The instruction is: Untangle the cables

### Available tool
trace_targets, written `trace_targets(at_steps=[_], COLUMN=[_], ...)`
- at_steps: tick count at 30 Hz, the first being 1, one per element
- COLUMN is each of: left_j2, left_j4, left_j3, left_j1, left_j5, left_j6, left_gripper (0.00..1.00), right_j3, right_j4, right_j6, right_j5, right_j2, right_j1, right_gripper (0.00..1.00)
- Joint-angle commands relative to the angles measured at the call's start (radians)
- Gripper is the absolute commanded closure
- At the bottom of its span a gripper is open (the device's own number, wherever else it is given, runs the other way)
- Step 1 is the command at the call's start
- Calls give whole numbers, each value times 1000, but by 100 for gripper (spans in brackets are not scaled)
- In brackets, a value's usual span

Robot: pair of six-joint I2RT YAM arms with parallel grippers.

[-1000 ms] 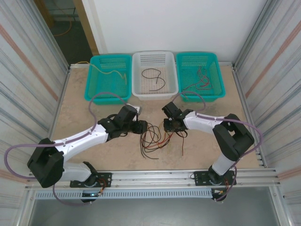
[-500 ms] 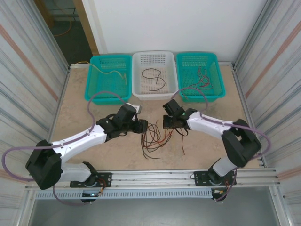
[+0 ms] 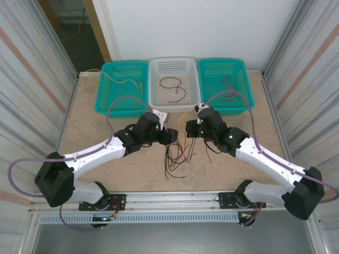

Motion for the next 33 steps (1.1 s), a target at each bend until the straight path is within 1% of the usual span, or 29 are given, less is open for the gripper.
trace_targets(at_steps=[1, 3, 8, 11, 14, 15, 18, 22, 26, 30, 33], left_j2=[21, 29, 23, -29, -106, -131, -214, -280, -264, -188, -128], left_j4=[75, 106, 116, 144, 109, 107, 124, 130, 123, 114, 122], left_j3=[22, 14, 12, -17, -38, -48, -79, -69, -20, 51, 95], left_j1=[-5, -8, -17, -26, -19, -7, 28, 30, 29, 30, 30], left_j5=[46, 64, 65, 70, 11, 14, 68, 149, 192, 234, 239], left_j6=[8, -1, -5, 20, 52, 56, 70, 145, 205, 252, 272], left_gripper=[41, 42, 43, 41, 39, 39, 38, 38, 40, 42, 43], right_j3=[-14, -15, 5, 19, 38, 45, 68, 82, 90, 89, 91], right_j4=[52, 69, 64, 48, 36, 29, 13, 8, 2, -2, -6], right_j6=[15, 22, 22, 9, -13, -17, -23, -36, -46, -49, -51], right_j5=[8, 7, 5, 26, 43, 43, 25, 5, -17, -33, -45], right_j2=[-69, -90, -108, -122, -131, -130, -120, -111, -112, -118, -120], right_j1=[8, 6, 6, 7, -1, -6, -31, -44, -49, -49, -50], right_gripper=[100, 100, 100, 100, 100, 100, 100, 100, 100, 100, 100])
